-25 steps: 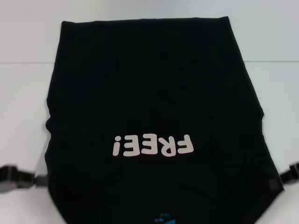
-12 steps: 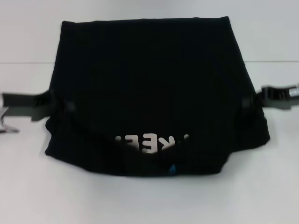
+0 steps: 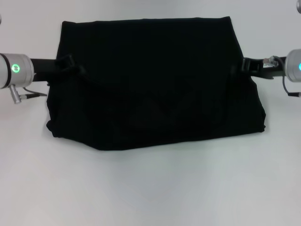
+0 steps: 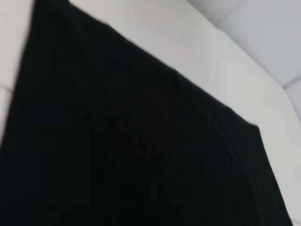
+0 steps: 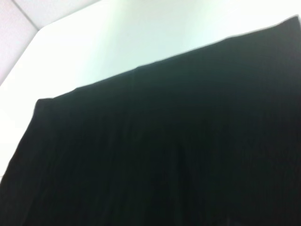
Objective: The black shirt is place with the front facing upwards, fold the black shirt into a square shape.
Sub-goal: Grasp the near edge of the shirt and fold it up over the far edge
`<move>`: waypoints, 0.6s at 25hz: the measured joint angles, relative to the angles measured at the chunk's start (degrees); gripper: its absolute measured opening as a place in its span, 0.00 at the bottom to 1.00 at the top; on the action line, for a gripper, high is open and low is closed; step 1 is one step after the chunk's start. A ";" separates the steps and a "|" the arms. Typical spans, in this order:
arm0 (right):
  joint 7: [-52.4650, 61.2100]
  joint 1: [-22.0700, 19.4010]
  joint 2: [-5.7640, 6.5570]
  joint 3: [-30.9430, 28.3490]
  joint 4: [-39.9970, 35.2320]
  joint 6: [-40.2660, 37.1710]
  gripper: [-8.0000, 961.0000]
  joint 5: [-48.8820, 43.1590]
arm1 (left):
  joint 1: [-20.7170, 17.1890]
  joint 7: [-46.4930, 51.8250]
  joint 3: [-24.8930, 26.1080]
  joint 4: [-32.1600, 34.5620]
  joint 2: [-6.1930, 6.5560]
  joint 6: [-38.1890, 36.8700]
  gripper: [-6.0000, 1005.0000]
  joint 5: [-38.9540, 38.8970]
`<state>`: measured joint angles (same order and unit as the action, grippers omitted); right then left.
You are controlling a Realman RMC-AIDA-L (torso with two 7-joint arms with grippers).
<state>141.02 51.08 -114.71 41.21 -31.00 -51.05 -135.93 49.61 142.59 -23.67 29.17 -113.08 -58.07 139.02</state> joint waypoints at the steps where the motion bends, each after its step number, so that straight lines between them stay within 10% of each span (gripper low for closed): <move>1: 0.02 0.25 -0.14 0.55 0.10 1.33 0.06 0.00 | 0.17 0.27 -0.07 0.08 -0.16 1.32 0.00 0.00; 15: 0.02 3.55 -0.90 2.51 0.72 14.30 0.06 -0.04 | 2.44 3.46 -5.46 1.43 -1.92 14.84 0.00 0.05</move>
<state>141.04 54.64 -115.61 43.72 -30.28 -36.75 -135.97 52.05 146.05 -29.14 30.60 -115.00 -43.23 139.06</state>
